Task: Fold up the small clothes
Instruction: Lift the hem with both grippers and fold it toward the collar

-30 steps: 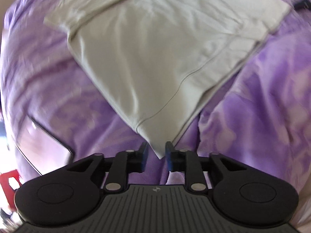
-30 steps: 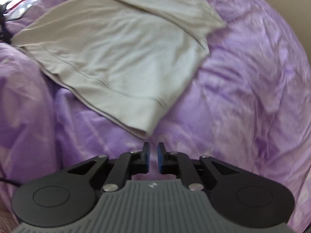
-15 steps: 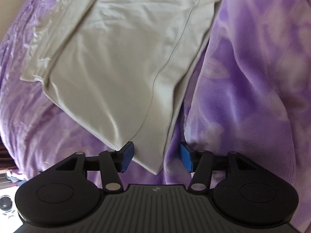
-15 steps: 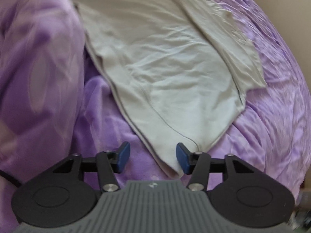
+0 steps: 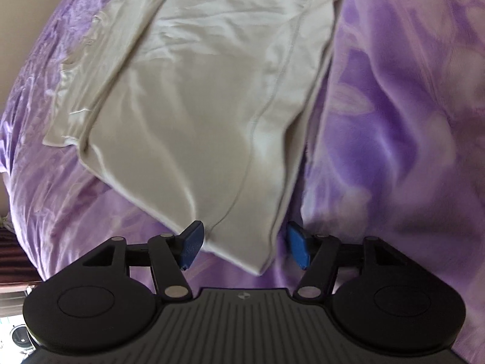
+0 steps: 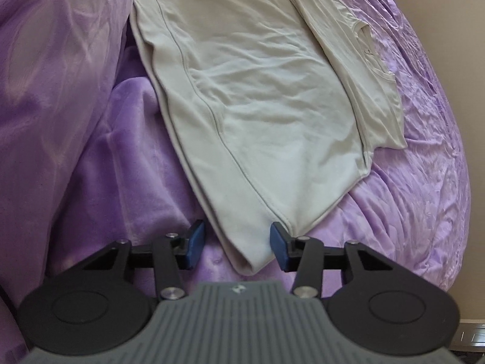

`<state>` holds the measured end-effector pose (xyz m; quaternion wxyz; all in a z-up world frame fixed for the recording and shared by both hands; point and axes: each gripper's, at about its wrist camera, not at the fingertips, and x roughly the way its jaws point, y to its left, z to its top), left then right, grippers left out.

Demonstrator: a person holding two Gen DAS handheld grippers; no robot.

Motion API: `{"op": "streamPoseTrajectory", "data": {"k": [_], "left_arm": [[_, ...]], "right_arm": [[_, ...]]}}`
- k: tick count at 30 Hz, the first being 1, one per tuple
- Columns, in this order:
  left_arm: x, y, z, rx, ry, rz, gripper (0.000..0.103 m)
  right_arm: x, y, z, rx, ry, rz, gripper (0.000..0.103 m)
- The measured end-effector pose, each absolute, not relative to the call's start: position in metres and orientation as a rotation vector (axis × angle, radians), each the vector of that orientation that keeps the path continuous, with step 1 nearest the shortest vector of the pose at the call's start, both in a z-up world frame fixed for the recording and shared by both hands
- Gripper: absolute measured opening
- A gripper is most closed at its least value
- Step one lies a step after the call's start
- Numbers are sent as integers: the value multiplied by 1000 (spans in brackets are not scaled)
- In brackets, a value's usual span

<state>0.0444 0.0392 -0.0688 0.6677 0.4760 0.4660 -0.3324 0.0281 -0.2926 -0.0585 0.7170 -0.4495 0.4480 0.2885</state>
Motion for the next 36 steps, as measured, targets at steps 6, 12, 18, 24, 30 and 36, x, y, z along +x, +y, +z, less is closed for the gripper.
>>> {"op": "streamPoseTrajectory", "data": {"k": [6,12,18,24,30,36], "left_arm": [[49,44,-57,1056,1048,-758,72],[50,33,-76,1051,1013,-768,65],[59,19,-87,1010,952,-726,13],[51,32,-64,992,900,-689,4],[57,34,-31,901,788,-565,4],[84,27,12,884,652,-421,4]], "right_arm": [[27,-289,-60,-999,992,627,42],[28,-291,-62,-976,990,621,42],[25,-291,-61,-979,965,604,34],[23,-295,-59,-991,955,599,3],[18,-295,-42,-991,872,575,0],[42,-303,8,-908,720,426,0]]}}
